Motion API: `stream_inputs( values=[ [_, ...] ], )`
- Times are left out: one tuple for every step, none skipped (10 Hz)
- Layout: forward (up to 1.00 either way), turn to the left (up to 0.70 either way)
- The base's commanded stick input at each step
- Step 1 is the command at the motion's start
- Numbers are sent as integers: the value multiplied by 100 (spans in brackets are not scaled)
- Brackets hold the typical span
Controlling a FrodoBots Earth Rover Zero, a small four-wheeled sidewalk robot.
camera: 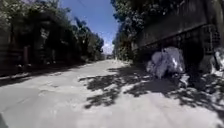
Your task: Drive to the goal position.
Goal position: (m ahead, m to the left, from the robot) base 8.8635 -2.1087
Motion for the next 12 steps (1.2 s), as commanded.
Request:
stream_inputs(
  values=[
    [85, 8],
    [85, 4],
    [85, 0],
    [85, 0],
    [85, 0],
    [85, 10],
    [85, 9],
    [85, 3],
    [85, 4],
    [85, 7],
    [85, -6],
    [85, -34]
  ],
)
